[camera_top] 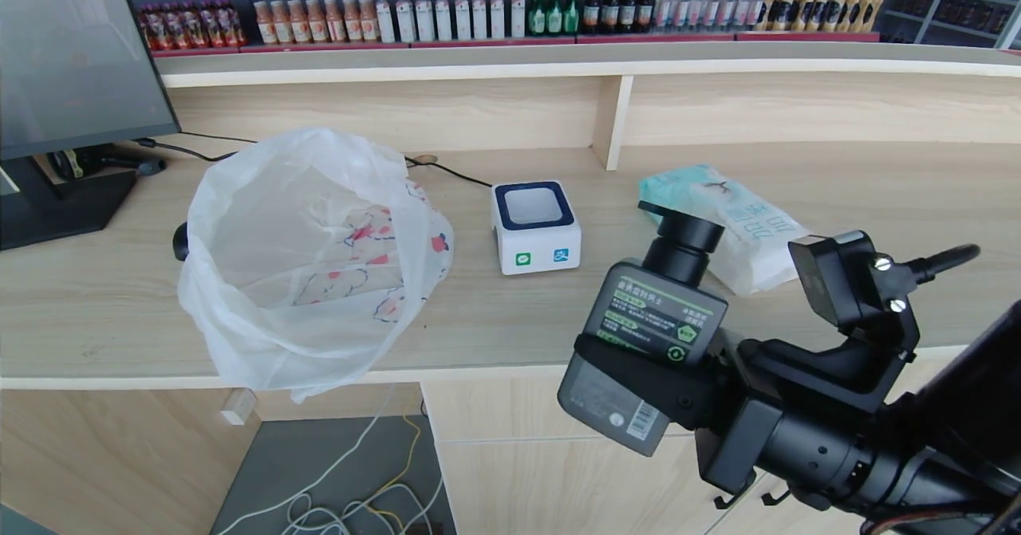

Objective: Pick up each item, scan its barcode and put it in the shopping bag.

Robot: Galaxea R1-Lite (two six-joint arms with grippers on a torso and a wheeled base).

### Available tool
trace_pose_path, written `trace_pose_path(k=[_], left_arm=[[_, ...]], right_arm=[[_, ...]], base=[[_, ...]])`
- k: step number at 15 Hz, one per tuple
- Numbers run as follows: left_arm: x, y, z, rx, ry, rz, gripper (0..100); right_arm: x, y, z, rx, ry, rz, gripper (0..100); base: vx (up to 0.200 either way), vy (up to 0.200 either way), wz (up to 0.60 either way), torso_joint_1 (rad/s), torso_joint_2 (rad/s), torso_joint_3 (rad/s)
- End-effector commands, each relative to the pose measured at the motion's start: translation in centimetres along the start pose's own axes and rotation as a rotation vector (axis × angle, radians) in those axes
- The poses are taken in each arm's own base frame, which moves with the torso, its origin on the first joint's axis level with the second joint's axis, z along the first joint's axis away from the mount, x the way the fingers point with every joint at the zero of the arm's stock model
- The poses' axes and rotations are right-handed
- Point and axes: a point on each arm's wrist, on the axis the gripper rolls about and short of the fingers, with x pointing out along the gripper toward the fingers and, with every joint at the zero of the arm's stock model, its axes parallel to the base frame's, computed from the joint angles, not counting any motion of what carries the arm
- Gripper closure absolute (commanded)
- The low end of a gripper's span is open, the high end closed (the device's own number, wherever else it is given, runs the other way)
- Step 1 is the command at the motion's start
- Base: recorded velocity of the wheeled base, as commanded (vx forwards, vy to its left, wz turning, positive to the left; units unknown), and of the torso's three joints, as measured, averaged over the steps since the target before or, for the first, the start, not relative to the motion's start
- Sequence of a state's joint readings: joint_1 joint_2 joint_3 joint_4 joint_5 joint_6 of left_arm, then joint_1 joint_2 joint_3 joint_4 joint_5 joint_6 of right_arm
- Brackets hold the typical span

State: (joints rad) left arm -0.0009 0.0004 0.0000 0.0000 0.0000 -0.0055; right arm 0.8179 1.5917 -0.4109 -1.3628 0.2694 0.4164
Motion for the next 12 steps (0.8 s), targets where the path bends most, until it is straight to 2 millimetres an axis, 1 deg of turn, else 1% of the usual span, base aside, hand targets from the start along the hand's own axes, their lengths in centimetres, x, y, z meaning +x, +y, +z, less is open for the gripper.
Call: trace_pose_path(k=[1, 3, 6, 9, 12], left_arm=[[0.0, 0.0, 0.0, -0.001, 0.0, -0.001, 0], [0.0, 0.0, 0.0, -0.001, 0.0, 0.001, 0], [0.0, 0.0, 0.0, -0.001, 0.0, 0.001, 0], [0.0, 0.0, 0.0, -0.001, 0.0, 0.001, 0], [0.0, 0.0, 0.0, -0.001, 0.0, 0.001, 0]], right_arm=[[1.3, 1.3, -2.0, 0.059, 0.046, 0.075, 100], [1.7, 2.0, -2.2, 0.095, 0.033, 0.115, 100], [1.6, 2.2, -2.1, 0.097, 0.048, 0.167, 100], [1.6, 2.6, -1.7, 0.108, 0.048, 0.269, 100], [1.8, 3.1, -1.6, 0.133, 0.062, 0.314, 100]], base=[[0.0, 0.0, 0.0, 0.0, 0.0, 0.0], [0.0, 0.0, 0.0, 0.0, 0.0, 0.0], [0.0, 0.0, 0.0, 0.0, 0.0, 0.0], [0.0, 0.0, 0.0, 0.0, 0.0, 0.0], [0.0, 0.0, 0.0, 0.0, 0.0, 0.0]])
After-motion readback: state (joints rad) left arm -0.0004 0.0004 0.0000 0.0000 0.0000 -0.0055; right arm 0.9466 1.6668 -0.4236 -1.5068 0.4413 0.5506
